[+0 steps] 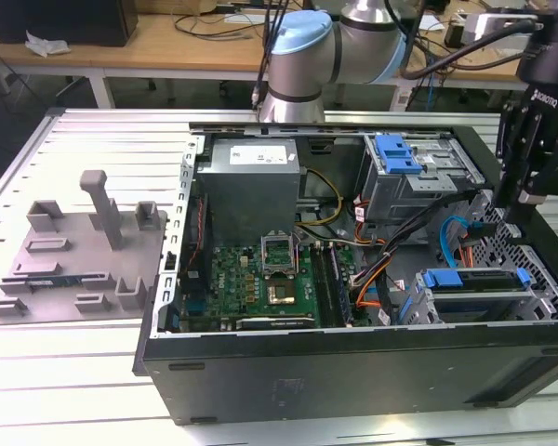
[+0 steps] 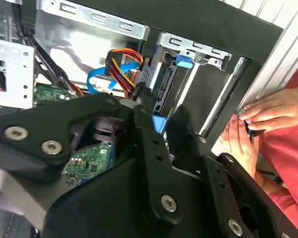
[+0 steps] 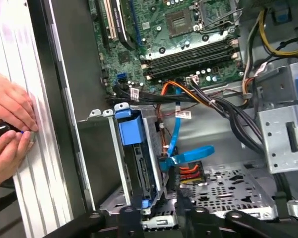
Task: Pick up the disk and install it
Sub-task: 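Insert the first disk wire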
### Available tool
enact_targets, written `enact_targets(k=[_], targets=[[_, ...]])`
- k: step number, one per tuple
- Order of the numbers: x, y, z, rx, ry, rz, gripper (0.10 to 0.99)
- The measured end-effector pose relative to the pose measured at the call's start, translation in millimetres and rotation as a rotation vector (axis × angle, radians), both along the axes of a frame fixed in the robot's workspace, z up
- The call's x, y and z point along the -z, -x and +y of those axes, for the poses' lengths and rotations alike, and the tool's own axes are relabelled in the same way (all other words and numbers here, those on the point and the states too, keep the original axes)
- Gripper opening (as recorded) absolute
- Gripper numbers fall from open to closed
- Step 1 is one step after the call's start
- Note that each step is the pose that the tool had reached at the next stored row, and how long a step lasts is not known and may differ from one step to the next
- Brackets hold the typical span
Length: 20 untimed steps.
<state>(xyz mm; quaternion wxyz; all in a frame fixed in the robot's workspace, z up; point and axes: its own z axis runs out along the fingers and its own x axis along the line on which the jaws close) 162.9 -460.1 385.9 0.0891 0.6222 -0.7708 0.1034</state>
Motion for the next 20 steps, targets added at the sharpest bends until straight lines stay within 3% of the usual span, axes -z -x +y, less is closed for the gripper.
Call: enact_targets(k=[1,6,10,11,20], targets=[[0.9,0.2,0.4,0.001,0.005,0.0000,0.294],[6.0,0.4,6.0,0.003,0.029,0.0000,0.294],[12.6,0.4,19.1,0.004,0.034,0.0000,0.294],[16.5,0.4,25.1,0.004,0.036,0.0000,0.294],[32.0,0.4,26.0,0.005,0.042,0.0001,0.294]])
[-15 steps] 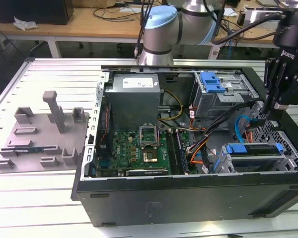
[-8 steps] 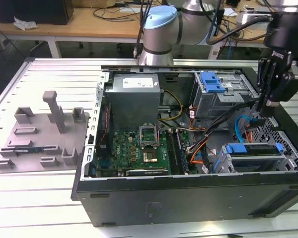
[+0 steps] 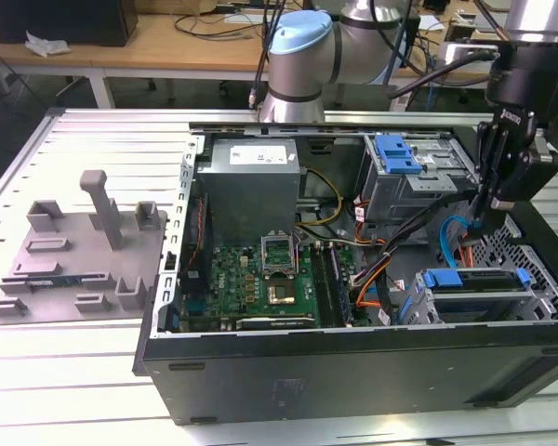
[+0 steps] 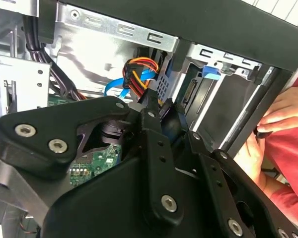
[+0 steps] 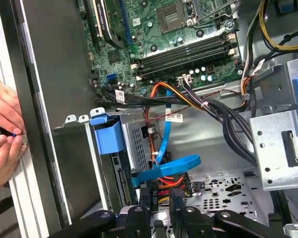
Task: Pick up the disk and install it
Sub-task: 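Insert the first disk wire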
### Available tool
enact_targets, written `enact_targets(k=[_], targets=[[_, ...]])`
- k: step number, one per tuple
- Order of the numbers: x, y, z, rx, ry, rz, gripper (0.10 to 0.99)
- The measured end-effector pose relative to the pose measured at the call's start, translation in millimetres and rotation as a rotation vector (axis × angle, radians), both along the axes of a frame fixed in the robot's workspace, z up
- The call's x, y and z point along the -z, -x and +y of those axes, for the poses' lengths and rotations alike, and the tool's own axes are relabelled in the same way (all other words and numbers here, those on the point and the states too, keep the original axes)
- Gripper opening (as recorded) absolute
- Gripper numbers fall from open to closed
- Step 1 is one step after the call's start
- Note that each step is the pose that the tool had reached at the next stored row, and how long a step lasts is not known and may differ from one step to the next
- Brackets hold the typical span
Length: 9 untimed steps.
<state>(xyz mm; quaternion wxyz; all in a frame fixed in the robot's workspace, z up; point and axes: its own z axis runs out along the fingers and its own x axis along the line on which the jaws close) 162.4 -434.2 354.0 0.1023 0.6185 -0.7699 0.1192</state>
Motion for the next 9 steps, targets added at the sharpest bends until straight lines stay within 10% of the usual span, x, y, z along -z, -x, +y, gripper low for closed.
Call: enact_targets(k=[5,9], targets=[[1.0,5.3,1.6,0.000,0.022,-0.0071,0.294],[2.3,6.5,3.8,0.000,0.035,-0.0308,0.294]])
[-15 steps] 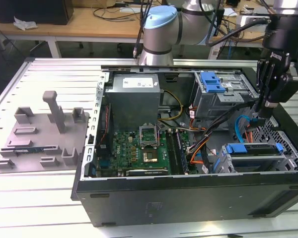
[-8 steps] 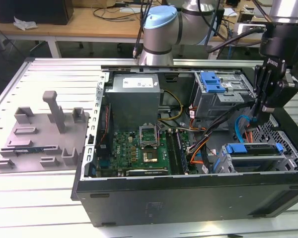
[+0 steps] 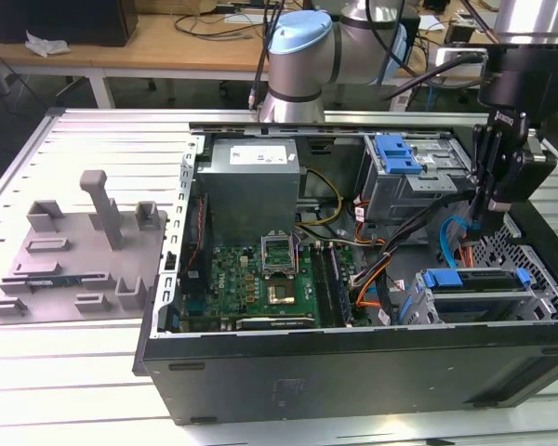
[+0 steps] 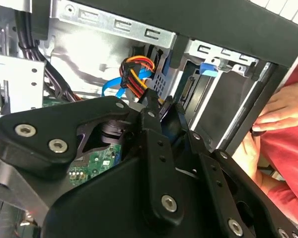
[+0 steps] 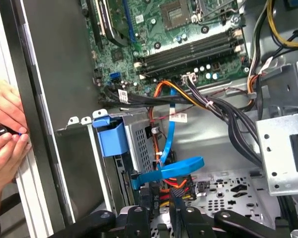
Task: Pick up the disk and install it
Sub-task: 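Insert the first disk wire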
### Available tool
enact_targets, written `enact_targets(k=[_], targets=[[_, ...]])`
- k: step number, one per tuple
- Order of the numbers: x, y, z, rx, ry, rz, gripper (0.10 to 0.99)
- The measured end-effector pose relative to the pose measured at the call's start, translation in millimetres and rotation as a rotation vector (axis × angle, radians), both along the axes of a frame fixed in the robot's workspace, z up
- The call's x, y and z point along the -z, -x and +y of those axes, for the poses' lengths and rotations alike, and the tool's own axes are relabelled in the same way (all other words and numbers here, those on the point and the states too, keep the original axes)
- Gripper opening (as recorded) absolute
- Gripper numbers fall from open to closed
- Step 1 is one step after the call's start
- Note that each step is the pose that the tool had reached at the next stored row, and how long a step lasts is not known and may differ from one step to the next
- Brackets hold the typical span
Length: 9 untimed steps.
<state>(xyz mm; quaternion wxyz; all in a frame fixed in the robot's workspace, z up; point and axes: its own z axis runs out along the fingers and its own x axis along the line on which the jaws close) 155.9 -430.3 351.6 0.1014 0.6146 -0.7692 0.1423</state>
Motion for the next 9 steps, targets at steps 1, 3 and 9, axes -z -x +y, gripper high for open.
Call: enact_targets(k=[1,3,9], targets=[[0.5,0.1,0.8,0.000,0.003,-0.0063,0.294],[1.8,0.9,2.0,0.000,0.007,-0.0126,0.294],[4.4,4.7,4.9,0.000,0.023,-0.0188,0.294]])
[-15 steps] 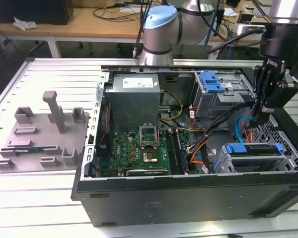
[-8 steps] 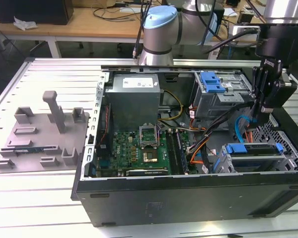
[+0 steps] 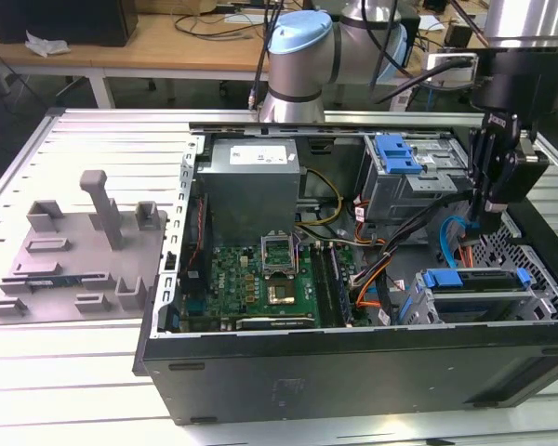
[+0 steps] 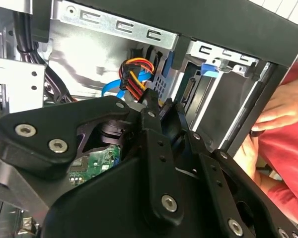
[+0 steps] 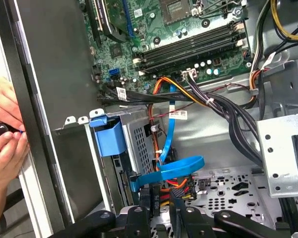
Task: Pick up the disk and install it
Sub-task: 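Insert the first disk wire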
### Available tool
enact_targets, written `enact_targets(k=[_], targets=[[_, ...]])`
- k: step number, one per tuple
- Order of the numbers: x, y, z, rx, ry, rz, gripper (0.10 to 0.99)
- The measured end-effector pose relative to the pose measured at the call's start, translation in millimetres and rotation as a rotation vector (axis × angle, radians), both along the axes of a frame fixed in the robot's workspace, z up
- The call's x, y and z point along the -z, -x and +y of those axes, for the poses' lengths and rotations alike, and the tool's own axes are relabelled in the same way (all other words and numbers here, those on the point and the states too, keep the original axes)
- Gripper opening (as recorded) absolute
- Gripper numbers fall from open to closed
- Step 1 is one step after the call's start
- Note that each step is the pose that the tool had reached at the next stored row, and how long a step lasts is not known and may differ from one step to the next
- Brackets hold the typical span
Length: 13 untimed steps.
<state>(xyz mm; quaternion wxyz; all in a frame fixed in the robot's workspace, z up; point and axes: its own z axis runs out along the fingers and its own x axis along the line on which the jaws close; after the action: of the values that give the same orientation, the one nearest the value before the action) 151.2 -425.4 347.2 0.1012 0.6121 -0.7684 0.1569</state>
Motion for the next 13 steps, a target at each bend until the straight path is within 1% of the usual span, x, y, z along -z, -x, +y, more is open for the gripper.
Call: enact_targets(k=[1,2,5,7,9,13], targets=[[0.0,0.0,0.7,0.000,0.005,0.0002,0.294],[0.0,0.1,2.1,0.000,0.019,0.0009,0.294],[0.1,0.2,5.8,0.000,0.046,0.0010,0.294],[1.1,0.4,6.9,-0.001,0.049,0.0011,0.294],[2.5,0.5,7.2,-0.002,0.050,0.0010,0.294],[2.9,0.5,7.2,-0.003,0.050,0.0010,0.294]])
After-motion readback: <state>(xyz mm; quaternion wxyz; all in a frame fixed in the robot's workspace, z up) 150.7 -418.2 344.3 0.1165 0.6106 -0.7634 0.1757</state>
